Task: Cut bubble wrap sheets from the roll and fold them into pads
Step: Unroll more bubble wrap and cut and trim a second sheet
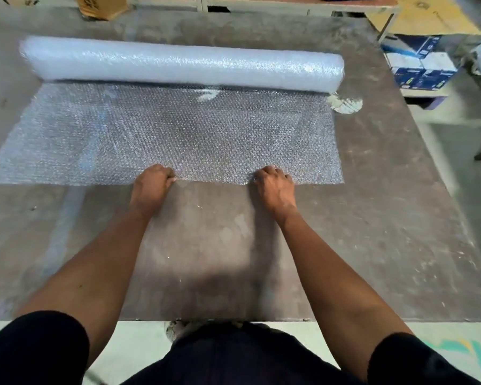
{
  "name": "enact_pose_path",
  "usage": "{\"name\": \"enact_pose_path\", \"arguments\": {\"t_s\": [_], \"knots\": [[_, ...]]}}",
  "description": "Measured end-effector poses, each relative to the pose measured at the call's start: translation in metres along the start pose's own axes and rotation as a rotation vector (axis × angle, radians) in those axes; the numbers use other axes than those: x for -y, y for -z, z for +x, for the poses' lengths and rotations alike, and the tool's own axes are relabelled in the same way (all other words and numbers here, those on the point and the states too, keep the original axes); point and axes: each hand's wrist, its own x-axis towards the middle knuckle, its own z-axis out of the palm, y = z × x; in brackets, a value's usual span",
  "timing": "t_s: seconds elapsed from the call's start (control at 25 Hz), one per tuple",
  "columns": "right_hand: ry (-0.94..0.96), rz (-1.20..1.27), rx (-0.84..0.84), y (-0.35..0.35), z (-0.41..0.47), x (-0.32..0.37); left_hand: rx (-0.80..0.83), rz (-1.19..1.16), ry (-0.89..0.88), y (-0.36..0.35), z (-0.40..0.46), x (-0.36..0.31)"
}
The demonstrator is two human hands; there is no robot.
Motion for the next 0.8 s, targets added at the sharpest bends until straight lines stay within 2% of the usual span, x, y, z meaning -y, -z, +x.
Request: {"name": "enact_pose_path", "arguments": {"t_s": [0.12, 0.28, 0.48, 0.64, 0.8], "knots": [[-0.063, -0.012, 0.002, 0.0, 0.002, 0.003, 0.017, 0.109, -0.078, 0.001, 0.004, 0.002], [-0.045, -0.146, -0.007, -0.002, 0.003, 0.01, 0.034, 0.2, -0.1, -0.001, 0.005, -0.005], [-0.022, -0.226, 0.004, -0.004, -0.017, 0.004, 0.034, 0.208, -0.121, -0.01, -0.02, -0.005], [-0.045, -0.244, -0.056, -0.012, -0.05, -0.009, -0.02, 0.223, -0.177, -0.015, -0.049, -0.008], [-0.087, -0.233, -0.108, -0.018, -0.092, -0.017, 0.01, 0.171, -0.193, -0.023, -0.086, -0.019]]}}
